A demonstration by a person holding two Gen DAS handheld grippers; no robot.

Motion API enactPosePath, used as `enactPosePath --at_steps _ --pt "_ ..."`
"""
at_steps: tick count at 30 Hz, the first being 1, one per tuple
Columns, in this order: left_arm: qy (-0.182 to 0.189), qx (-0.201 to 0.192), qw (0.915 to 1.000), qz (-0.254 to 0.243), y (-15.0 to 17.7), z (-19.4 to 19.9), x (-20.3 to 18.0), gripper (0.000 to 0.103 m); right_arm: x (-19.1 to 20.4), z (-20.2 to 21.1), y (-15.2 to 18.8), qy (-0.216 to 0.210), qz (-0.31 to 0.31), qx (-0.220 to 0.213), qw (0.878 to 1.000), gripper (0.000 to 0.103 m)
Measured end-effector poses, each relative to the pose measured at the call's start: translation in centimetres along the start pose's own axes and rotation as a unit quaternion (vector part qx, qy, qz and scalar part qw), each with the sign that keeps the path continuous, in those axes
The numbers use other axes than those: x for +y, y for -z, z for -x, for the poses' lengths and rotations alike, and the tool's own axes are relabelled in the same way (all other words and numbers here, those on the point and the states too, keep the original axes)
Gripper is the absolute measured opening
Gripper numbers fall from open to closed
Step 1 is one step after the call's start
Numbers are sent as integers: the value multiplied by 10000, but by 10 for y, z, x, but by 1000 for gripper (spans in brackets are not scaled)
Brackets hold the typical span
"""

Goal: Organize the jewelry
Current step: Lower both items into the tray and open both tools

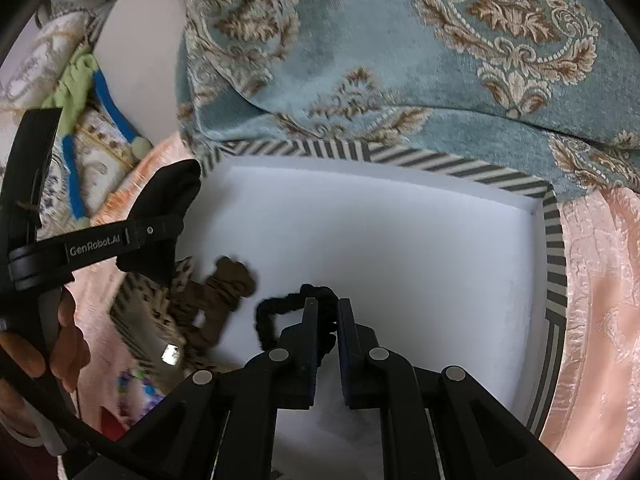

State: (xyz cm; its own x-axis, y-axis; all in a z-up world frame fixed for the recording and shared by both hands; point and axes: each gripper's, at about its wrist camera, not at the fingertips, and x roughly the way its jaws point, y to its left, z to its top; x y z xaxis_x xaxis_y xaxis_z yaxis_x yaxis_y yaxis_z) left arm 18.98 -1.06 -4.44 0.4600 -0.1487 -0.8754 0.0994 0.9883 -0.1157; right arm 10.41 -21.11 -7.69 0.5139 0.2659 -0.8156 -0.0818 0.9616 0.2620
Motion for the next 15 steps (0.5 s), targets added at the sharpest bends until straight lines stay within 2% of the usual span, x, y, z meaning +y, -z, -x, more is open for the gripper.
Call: enactPosePath --at_steps 3,4,5,6,7,8,15 --pt "-17 90 10000 28 2 -10 0 34 -1 -6 5 138 70 97 9998 10" --pt "-18 86 10000 36 3 -11 0 38 0 -7 6 169 105 82 9998 17" --pt "-21 73 10000 38 4 -11 1 46 1 -6 7 197 147 48 9997 26" --pt "-7 60 10000 49 6 -11 1 54 1 -4 8 199 165 2 9997 30" --pt "21 57 10000 74 6 -11 2 56 1 -3 8 178 151 -29 9997 37" --pt "39 58 9999 99 7 -9 2 59 1 -1 8 143 122 -63 9998 38" --pt "-92 -104 9999 -71 18 15 -1 59 8 25 12 53 18 -275 9996 38"
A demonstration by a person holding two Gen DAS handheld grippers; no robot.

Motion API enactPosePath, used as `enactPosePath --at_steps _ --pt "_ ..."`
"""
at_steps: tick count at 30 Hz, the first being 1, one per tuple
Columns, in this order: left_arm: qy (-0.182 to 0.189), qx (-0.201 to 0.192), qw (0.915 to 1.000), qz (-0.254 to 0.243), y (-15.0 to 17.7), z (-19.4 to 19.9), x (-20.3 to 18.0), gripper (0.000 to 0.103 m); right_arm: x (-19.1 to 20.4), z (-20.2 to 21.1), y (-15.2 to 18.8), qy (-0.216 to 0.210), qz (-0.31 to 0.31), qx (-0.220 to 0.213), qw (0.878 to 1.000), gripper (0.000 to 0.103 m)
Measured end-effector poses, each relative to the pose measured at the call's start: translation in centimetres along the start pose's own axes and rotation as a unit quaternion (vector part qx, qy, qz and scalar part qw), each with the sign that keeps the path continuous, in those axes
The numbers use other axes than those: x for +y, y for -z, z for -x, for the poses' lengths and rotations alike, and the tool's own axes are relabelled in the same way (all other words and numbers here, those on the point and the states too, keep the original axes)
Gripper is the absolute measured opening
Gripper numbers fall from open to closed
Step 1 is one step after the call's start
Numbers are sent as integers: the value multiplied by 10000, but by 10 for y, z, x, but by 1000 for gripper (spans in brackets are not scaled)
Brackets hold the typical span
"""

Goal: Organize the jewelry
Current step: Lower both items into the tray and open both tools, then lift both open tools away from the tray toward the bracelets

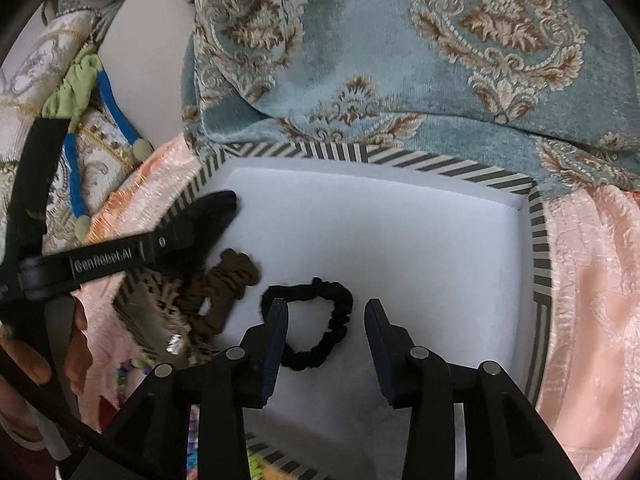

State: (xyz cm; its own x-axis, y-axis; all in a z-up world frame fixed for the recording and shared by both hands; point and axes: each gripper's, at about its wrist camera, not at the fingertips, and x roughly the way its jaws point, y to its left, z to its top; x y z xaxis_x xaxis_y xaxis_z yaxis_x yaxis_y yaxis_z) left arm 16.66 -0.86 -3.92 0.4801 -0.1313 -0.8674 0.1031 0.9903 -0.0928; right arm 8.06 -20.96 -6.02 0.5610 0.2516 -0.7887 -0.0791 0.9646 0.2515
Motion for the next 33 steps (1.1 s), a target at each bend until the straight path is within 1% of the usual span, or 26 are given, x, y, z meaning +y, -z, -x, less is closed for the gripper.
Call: enactPosePath --at_steps 3,7,9,14,16,24,30,31,33 --pt "-159 -150 9998 -42 8 16 2 59 8 16 2 23 15 -148 9999 43" --pt "-203 -319 9993 -65 20 37 7 59 17 31 6 160 67 -274 9995 44" --pt "-198 -392 9990 -107 28 49 8 59 20 39 10 147 17 -304 9994 45" --pt "-319 -603 9974 -244 47 75 5 59 30 59 23 163 -39 -404 9990 55" --pt "-336 -692 9967 -270 55 86 5 59 35 66 28 227 7 -423 9988 57" --pt "-340 -908 9947 -349 93 121 1 59 48 97 52 309 -8 -536 9981 58" --pt "-341 -988 9940 -331 120 137 0 59 53 113 72 380 40 -559 9977 58" --pt "-373 -843 9953 -301 124 139 1 59 53 116 75 404 52 -559 9976 59" --pt "-348 -841 9954 -303 132 143 0 59 53 120 81 426 69 -558 9975 59"
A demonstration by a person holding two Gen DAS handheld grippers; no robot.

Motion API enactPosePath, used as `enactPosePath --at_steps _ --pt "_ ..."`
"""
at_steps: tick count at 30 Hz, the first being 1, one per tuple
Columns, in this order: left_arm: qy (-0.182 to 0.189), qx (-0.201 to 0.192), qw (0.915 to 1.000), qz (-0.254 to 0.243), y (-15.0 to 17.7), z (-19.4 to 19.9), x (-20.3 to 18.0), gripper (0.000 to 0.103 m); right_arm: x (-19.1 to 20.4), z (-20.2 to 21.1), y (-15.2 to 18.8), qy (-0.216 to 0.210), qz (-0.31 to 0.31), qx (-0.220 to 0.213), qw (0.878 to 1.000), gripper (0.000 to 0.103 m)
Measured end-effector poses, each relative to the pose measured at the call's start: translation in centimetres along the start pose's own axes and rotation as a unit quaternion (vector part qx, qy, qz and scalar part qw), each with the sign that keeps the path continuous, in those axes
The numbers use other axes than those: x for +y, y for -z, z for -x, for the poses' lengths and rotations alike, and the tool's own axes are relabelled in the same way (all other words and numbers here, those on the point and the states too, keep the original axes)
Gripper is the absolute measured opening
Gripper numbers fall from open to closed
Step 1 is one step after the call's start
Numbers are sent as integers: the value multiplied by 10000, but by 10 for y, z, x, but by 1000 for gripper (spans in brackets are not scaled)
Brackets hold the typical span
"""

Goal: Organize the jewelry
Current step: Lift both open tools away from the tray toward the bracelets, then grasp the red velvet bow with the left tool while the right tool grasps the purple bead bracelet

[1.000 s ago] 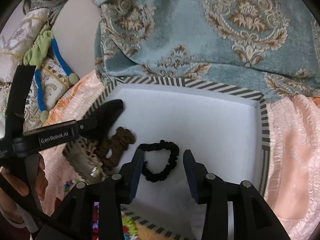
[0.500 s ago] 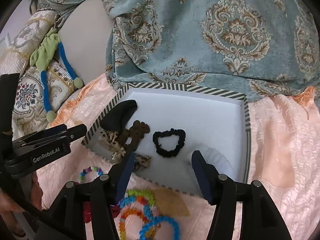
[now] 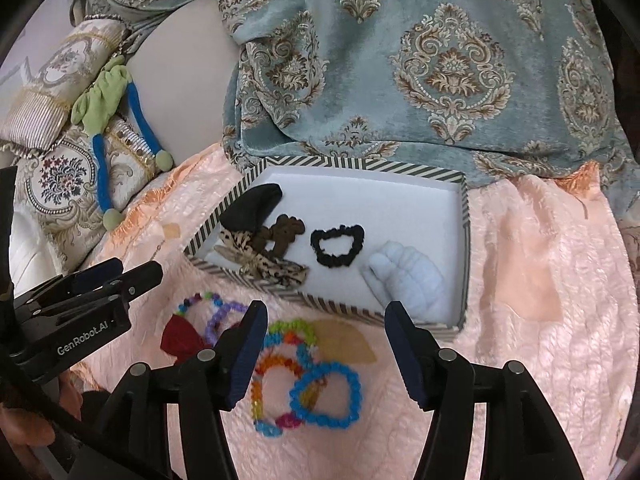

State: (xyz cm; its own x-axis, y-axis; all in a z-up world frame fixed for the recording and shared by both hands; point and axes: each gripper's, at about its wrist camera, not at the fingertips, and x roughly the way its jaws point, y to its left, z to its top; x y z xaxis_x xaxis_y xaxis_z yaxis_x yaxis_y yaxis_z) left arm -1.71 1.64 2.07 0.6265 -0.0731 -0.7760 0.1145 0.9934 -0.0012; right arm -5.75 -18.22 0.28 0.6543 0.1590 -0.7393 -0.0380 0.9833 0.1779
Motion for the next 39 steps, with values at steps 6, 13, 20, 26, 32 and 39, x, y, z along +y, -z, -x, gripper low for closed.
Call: enactPosePath --at_steps 6,13,20,26,32,39 --pt "23 -8 10000 18 14 12 0 59 -1 15 11 -10 0 -17 10000 61" --pt "44 -49 10000 30 24 25 2 59 5 27 19 -68 41 -83 9999 63" --pt "262 150 9991 282 32 29 17 59 4 34 27 -57 73 -47 9999 63" --pt "464 348 9965 604 33 26 33 59 -3 32 31 -80 12 38 10000 63" --pt "666 638 9914 928 35 12 44 59 -1 23 36 -361 82 167 9992 63" --pt "858 1083 9897 382 50 -6 24 59 7 0 31 -654 289 324 9969 52"
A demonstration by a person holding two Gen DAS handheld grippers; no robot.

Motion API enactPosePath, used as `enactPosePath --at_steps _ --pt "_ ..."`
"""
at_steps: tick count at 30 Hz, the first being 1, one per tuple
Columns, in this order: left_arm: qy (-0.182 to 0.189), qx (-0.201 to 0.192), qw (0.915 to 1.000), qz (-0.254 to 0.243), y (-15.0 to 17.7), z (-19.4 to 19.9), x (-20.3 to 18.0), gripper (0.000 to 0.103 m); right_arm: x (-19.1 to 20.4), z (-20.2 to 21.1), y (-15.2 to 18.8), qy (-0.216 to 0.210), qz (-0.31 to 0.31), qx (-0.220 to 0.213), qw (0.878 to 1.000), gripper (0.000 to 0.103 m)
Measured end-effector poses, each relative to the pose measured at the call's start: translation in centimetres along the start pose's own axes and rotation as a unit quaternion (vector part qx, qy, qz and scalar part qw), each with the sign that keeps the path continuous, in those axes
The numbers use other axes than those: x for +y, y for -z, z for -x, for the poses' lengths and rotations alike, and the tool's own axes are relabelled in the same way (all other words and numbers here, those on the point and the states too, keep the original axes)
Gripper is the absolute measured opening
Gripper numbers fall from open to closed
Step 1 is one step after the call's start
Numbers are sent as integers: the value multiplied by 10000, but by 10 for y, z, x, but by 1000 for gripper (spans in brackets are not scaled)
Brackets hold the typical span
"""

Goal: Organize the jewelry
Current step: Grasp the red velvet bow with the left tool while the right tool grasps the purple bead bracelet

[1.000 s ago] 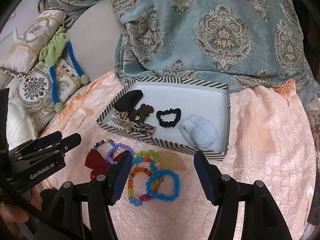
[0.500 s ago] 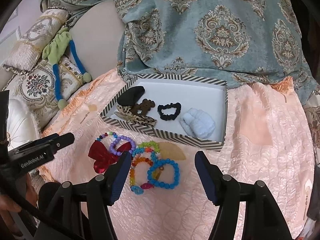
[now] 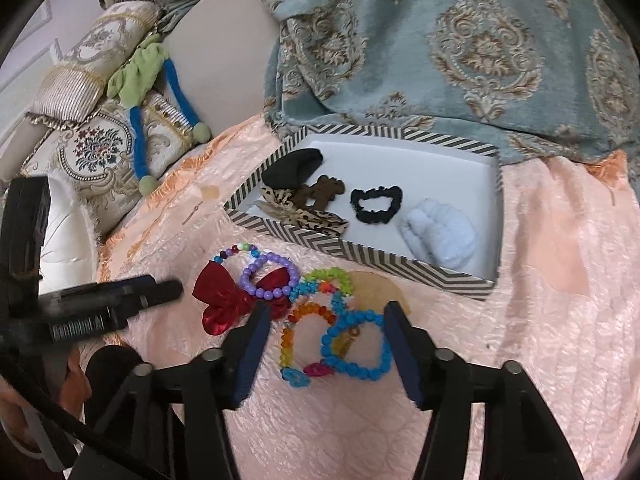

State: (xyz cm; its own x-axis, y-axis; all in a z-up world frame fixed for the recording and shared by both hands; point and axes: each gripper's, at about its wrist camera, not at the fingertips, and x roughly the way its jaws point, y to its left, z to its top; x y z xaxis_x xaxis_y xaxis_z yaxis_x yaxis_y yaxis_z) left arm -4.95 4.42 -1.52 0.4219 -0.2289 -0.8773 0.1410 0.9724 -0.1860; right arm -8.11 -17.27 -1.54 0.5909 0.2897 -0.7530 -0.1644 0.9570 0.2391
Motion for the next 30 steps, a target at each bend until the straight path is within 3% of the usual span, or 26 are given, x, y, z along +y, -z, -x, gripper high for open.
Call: enactPosePath --at_steps 7,11,22,24,27,30 --pt "-74 254 9972 -702 8 -29 -16 59 -3 -29 -16 -411 61 343 9985 52" --pt "61 322 9951 -930 4 -42 -17 59 4 -55 -28 -400 290 551 9973 52" --pt "313 607 9913 -1122 -2 -60 -16 59 32 -145 -45 -403 966 1277 9863 38" --pt "360 639 9907 -1147 -2 -62 -17 59 34 -159 -43 -351 1085 1416 9833 34" --pt "371 674 9904 -1145 -4 -66 -16 59 33 -161 -45 -155 1297 1296 9829 12" --pt "391 676 9912 -1067 -8 -70 -14 59 21 -145 -51 -335 1035 1162 9873 9"
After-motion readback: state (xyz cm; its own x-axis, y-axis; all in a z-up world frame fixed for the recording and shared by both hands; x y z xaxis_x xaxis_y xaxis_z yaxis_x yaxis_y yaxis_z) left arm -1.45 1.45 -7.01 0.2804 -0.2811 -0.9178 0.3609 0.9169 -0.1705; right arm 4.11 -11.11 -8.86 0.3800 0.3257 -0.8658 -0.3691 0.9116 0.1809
